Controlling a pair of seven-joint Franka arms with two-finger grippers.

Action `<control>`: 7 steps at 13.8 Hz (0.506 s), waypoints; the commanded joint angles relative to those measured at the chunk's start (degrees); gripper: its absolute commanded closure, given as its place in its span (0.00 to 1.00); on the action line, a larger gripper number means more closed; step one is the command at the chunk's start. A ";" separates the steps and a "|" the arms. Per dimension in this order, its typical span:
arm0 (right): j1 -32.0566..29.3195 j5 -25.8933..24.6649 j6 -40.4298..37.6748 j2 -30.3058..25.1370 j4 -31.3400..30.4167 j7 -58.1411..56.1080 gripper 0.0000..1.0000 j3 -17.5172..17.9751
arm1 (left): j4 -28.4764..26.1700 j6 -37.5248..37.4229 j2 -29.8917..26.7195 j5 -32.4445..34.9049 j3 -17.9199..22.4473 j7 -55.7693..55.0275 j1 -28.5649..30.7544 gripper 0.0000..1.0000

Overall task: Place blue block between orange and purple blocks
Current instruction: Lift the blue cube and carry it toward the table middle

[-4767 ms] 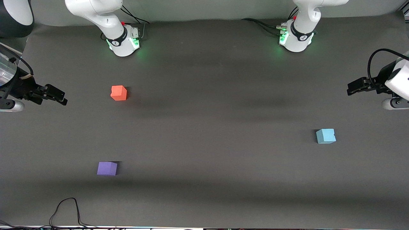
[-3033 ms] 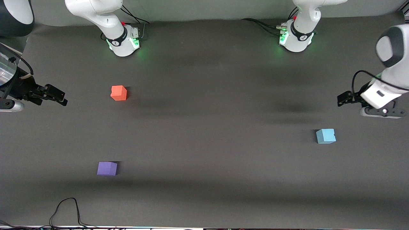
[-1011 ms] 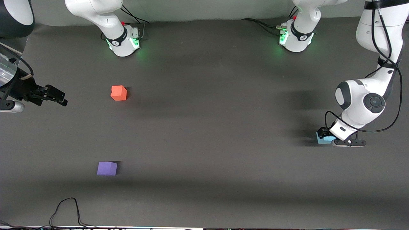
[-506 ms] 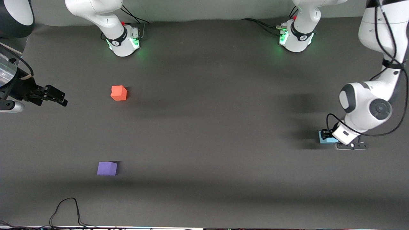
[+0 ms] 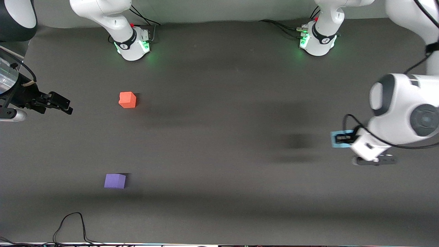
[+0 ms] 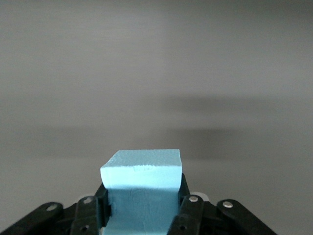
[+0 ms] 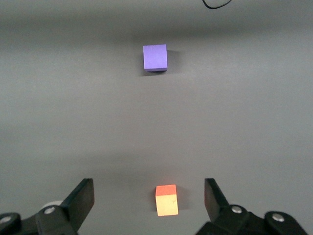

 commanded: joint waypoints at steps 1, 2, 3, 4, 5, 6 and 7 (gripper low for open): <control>0.24 0.91 0.00 0.53 1.06 0.37 0.00 -0.43 | 4.92 -1.14 2.64 0.04 -3.19 -15.22 -7.03 0.50; 0.24 0.91 0.00 0.62 0.88 0.37 0.00 -0.60 | 6.67 -1.05 4.82 0.39 -4.08 -21.80 -10.36 0.50; -0.03 0.83 0.09 0.79 1.06 0.37 0.00 -0.60 | 10.26 -0.09 7.54 0.65 -4.26 -27.35 -14.75 0.50; -0.12 0.91 0.09 1.14 1.15 0.37 0.00 -0.69 | 13.08 0.88 10.18 1.09 -4.17 -31.41 -18.79 0.50; -0.12 0.91 0.18 1.23 1.15 0.37 0.00 -0.78 | 15.37 1.67 12.64 1.79 -4.17 -34.93 -21.88 0.50; -0.12 0.91 0.18 1.32 1.32 0.37 0.00 -0.78 | 17.04 3.51 15.01 2.93 -4.17 -38.01 -25.22 0.50; -0.03 0.91 0.35 1.32 1.76 0.37 0.00 -0.78 | 17.58 7.09 17.91 4.68 -4.00 -41.61 -28.64 0.50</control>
